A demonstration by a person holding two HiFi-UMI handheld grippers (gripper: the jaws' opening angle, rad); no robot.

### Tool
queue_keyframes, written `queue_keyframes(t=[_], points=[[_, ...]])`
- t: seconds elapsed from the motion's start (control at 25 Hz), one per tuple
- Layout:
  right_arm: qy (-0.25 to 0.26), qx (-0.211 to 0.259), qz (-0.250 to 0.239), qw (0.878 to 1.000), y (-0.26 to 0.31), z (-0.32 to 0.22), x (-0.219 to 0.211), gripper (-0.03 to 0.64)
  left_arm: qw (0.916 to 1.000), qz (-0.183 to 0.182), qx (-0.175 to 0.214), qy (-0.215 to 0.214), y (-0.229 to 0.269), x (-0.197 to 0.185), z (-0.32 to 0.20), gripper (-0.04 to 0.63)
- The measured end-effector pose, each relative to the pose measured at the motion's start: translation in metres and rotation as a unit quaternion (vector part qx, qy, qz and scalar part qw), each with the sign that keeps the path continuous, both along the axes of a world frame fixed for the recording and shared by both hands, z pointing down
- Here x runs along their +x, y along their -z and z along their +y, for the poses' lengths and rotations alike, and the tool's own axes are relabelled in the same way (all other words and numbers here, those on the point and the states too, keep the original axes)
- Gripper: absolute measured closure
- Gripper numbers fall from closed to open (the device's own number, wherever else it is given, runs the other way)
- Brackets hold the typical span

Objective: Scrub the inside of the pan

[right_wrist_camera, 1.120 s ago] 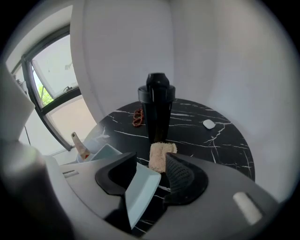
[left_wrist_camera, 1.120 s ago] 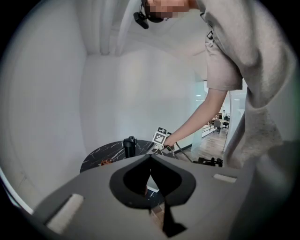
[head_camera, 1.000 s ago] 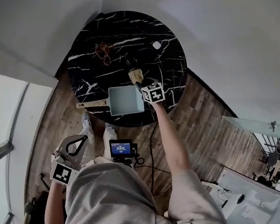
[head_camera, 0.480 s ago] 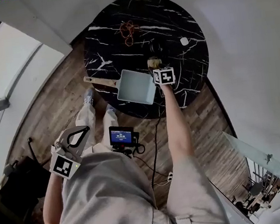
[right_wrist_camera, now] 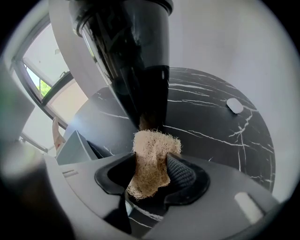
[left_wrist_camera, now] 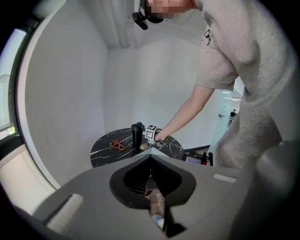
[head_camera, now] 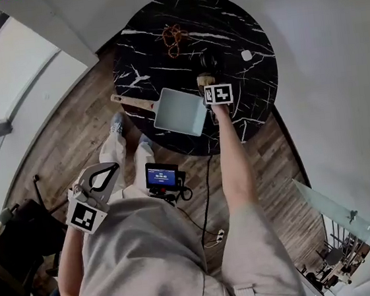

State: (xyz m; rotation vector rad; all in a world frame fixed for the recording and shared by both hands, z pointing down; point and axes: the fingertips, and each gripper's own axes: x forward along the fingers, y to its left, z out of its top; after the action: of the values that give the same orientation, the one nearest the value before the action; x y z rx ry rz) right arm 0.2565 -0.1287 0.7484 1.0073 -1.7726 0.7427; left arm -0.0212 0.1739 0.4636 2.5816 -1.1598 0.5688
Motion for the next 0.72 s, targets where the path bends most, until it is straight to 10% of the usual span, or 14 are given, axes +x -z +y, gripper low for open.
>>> queue_keyframes(t=[0.72], points=[[-0.074, 0.115, -0.036, 0.99, 0.055, 0.035, 0.038, 0.509, 0.9983, -0.025, 0.021, -0.048, -0.003, 0.018, -0.007, 0.537]])
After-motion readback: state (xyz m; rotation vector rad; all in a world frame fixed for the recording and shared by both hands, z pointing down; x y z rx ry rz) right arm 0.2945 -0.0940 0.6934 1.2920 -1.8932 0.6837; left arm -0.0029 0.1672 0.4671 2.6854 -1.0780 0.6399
